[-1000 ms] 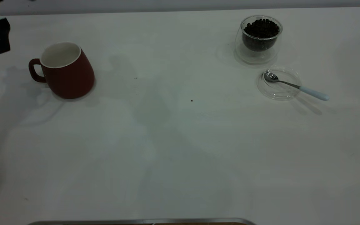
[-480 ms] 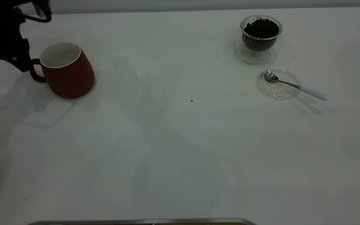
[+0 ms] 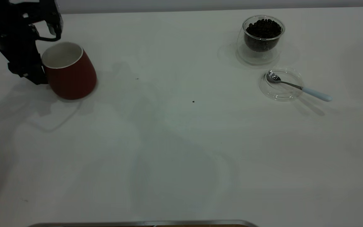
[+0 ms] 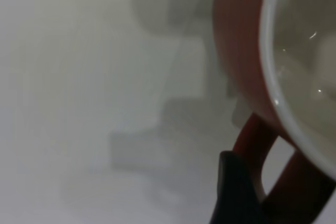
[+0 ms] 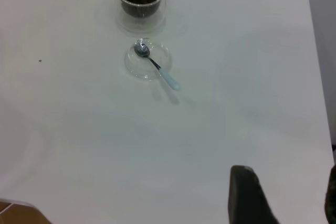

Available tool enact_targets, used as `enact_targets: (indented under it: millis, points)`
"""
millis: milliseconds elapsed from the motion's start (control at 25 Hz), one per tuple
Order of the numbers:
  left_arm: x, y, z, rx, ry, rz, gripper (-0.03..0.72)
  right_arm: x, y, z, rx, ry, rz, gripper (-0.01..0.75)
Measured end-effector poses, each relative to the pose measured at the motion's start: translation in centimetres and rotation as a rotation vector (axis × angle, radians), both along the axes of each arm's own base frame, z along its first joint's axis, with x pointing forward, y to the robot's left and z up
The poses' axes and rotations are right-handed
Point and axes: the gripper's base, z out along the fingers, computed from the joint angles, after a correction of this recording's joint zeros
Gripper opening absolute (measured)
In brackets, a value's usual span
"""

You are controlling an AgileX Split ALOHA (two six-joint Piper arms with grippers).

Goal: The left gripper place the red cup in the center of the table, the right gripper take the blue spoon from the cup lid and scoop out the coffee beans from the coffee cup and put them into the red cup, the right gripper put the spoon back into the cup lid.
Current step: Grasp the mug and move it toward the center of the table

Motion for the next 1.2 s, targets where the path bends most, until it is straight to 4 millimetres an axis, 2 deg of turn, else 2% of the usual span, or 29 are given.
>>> enact_targets:
  millis: [320, 1200]
  points:
    - [0.2, -0.4, 0.0, 0.004, -0.027, -0.027, 0.518, 0.0, 0.0, 0.0, 0.000, 0.000, 0.000, 0.397]
    - [0.0, -5.8, 0.1, -0.020, -0.060, -0.164, 0.518, 0.0, 0.0, 0.0, 0.000, 0.000, 0.000, 0.397]
